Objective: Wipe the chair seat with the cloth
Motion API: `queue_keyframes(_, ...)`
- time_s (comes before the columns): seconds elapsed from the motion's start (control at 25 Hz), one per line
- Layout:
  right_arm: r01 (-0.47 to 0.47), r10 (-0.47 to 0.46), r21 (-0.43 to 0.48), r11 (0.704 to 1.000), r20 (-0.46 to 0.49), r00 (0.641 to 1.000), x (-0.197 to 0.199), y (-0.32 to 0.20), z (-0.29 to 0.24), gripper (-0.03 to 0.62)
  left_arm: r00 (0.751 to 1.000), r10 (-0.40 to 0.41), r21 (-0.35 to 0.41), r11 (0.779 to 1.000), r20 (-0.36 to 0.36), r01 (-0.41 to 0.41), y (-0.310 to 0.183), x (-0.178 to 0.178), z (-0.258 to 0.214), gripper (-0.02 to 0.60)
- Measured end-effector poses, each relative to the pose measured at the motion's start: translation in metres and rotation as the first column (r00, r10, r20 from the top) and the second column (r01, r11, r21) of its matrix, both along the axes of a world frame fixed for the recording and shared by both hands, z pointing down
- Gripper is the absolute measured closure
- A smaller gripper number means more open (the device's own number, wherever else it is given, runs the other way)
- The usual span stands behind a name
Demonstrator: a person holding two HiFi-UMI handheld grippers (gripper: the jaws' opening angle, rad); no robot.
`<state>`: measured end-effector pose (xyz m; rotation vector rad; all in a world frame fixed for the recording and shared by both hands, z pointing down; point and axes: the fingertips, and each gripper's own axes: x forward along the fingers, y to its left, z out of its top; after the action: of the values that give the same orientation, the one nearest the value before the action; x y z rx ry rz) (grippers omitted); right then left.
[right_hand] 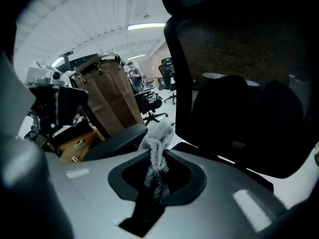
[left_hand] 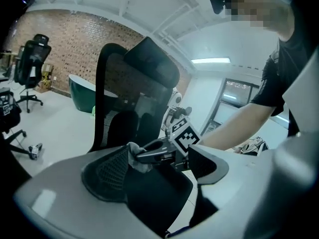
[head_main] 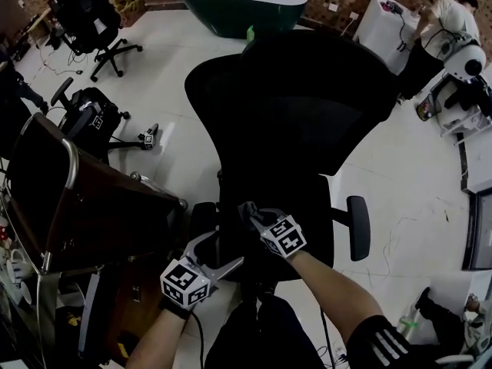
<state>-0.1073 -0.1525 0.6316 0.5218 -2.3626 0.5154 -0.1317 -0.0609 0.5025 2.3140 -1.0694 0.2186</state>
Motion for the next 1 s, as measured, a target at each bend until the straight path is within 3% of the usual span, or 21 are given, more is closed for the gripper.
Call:
queue_keyframes(0.32,0.167,-0.16,0.034,0.985,-0.143,0.977,-0.051,-0.052,0.119,0.54,0.997,-0.073,0.007,0.997,-0.019,0.074,-0.048,-0.01,0.054,0.181)
queue_keyframes(0.64,0.302,-0.273,0.093,0.949,-0.244,0.931,-0.091,-0.075,0.189,0.542,0.994,-0.102,0.008,0.995,-0.023,0.103,-0.07,-0.002,0.073,0.181)
queue_keyframes(0.76,0.35,-0.309,0.104,0.931,-0.285,0.907,-0.097,-0.079,0.208,0.543,0.995,-0.097,0.006,0.995,-0.009,0.097,-0.073,0.0,0.077,0.181)
queue_keyframes(0.88,0.363,-0.322,0.118,0.924,-0.27,0.907,-0.097,-0.078,0.213,0.545,0.996,-0.089,-0.006,0.996,-0.001,0.089,-0.072,0.004,0.081,0.181)
queue_keyframes(1.0,0.38,-0.328,0.125,0.917,-0.306,0.894,-0.078,-0.082,0.218,0.545,0.997,-0.074,-0.014,0.997,-0.001,0.074,-0.073,0.014,0.085,0.181)
